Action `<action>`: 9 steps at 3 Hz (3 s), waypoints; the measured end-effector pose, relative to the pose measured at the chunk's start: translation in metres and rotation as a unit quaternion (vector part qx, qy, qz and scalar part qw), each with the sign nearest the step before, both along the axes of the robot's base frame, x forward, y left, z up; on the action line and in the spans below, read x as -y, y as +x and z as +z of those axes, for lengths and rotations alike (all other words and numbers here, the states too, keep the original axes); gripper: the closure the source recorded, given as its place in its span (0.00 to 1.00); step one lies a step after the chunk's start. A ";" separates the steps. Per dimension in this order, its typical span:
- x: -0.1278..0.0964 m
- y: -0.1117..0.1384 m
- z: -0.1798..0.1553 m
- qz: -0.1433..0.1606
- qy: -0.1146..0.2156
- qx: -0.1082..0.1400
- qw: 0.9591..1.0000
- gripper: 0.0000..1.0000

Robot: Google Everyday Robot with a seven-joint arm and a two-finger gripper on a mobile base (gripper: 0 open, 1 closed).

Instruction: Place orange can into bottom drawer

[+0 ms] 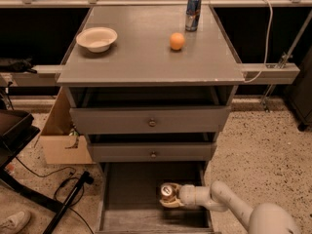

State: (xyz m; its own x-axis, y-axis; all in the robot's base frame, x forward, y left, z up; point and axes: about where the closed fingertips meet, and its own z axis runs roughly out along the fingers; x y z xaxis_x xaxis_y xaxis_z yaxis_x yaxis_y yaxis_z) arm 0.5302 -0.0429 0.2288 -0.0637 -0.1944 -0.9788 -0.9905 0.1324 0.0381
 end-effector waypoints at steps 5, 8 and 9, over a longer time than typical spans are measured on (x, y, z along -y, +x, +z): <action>-0.006 -0.009 -0.053 -0.013 -0.012 -0.017 1.000 0.27; -0.009 -0.011 -0.051 -0.006 -0.005 -0.022 1.000 0.00; 0.001 -0.018 -0.028 0.006 -0.004 -0.029 1.000 0.00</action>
Offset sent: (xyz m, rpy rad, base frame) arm -0.0128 0.0021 -0.0747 -0.0466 0.0470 -0.0552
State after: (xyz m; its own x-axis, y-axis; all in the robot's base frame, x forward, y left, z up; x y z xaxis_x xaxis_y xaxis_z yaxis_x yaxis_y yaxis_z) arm 0.5124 -0.0441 0.2007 -0.1173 -0.2039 -0.9720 -0.9881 0.1217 0.0937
